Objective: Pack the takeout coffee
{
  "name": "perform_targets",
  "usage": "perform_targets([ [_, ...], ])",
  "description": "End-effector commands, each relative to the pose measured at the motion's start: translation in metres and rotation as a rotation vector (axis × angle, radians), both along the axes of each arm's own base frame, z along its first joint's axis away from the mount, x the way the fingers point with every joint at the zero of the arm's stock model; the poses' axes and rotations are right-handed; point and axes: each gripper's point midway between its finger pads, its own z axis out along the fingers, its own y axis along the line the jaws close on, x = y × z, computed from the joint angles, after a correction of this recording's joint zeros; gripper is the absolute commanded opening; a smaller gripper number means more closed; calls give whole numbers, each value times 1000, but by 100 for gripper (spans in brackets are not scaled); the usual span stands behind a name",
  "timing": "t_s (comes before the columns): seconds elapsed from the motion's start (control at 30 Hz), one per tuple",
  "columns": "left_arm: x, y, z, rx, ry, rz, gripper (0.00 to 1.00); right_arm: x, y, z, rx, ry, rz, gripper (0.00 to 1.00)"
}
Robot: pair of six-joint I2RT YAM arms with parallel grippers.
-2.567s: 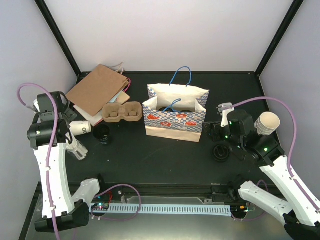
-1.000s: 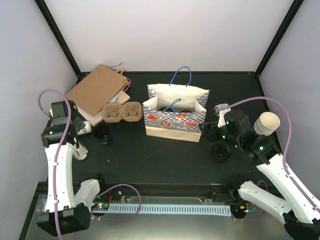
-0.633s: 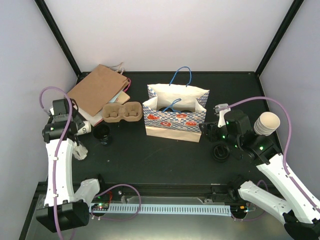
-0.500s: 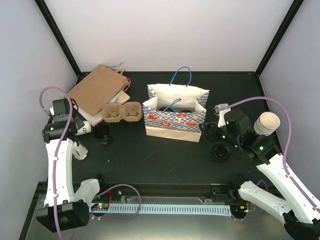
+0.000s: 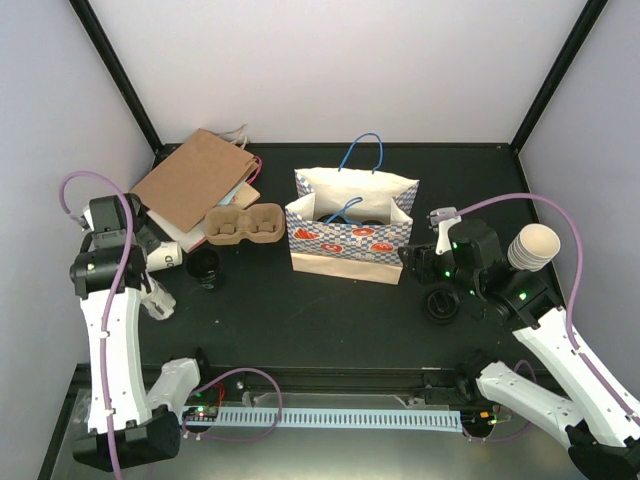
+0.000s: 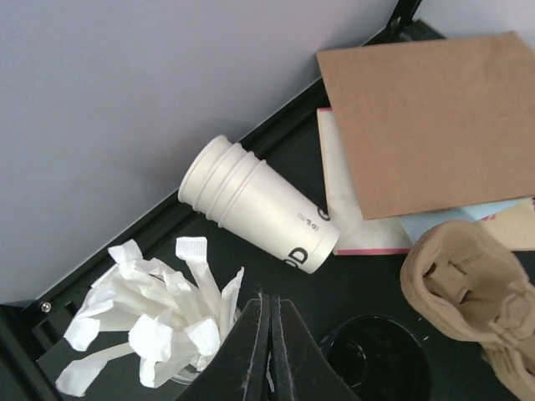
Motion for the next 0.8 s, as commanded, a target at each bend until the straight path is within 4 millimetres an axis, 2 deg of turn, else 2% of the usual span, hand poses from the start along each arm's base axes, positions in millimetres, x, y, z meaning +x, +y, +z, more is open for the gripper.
perform_targets([
  [0.0, -13, 0, 31, 20, -62, 13, 2, 2, 4, 8, 23, -21, 13, 77],
  [0.1, -17, -3, 51, 29, -114, 0, 2, 2, 4, 10, 24, -23, 13, 77],
  [0.23, -29, -7, 93, 49, -219, -7, 2, 3, 4, 10, 23, -21, 13, 77],
  [0.37, -35, -15, 120, 25, -335, -17, 1, 3, 6, 9, 22, -16, 16, 77],
  [0.6, -34, -48, 180, -59, -650, -160, 2, 4, 6, 8, 19, -9, 16, 77],
  [0.77, -24, -84, 219, -169, -827, -347, 2, 6, 2, 12, 12, -23, -5, 77],
])
